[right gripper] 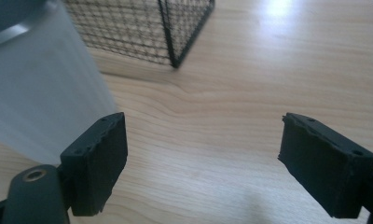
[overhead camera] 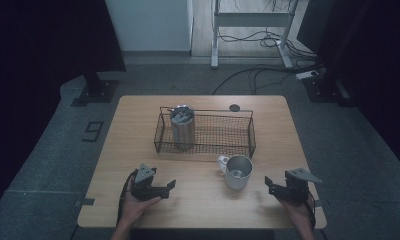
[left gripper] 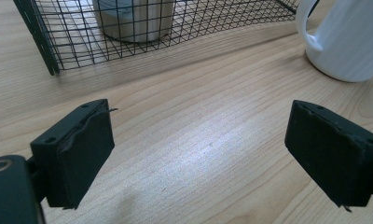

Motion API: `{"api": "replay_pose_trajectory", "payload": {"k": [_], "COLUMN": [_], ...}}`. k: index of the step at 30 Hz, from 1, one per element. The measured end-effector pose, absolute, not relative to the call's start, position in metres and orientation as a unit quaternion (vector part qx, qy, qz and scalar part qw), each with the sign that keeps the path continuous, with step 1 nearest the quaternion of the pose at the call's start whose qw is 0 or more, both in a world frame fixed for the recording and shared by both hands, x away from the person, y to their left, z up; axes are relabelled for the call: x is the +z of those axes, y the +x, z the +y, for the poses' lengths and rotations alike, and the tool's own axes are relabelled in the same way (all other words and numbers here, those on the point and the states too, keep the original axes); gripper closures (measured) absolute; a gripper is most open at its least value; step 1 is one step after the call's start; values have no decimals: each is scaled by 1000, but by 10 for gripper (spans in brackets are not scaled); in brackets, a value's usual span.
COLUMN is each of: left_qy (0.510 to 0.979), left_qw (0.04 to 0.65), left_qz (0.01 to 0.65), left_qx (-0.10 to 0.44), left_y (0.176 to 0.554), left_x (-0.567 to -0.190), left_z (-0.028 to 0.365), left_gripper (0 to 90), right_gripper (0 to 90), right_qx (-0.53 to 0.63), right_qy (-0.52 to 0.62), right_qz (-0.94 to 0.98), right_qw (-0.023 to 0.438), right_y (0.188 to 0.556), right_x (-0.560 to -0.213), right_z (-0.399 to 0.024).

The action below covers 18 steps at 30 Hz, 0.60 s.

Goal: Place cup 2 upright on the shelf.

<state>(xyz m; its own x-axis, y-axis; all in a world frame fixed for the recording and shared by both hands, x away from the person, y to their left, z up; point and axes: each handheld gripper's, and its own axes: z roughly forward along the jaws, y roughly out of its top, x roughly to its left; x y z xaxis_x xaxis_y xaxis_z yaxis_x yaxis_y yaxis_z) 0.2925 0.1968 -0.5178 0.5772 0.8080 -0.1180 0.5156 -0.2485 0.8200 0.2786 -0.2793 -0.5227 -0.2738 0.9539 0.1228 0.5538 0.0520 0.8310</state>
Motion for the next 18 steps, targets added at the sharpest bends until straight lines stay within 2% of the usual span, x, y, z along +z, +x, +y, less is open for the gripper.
{"api": "replay_pose_trajectory", "payload": {"k": [18], "left_qy": [767], "left_qw": [442], "left_qz": [434], "left_qx": [167], "left_y": [293], "left_x": [-517], "left_z": [203], "left_gripper": [80], "right_gripper": [144], "right_qx": [464], "right_qy": [506], "right_qz": [690], "right_qw": [229], "right_y": [259], "right_x": [-492], "right_z": [-258]}}
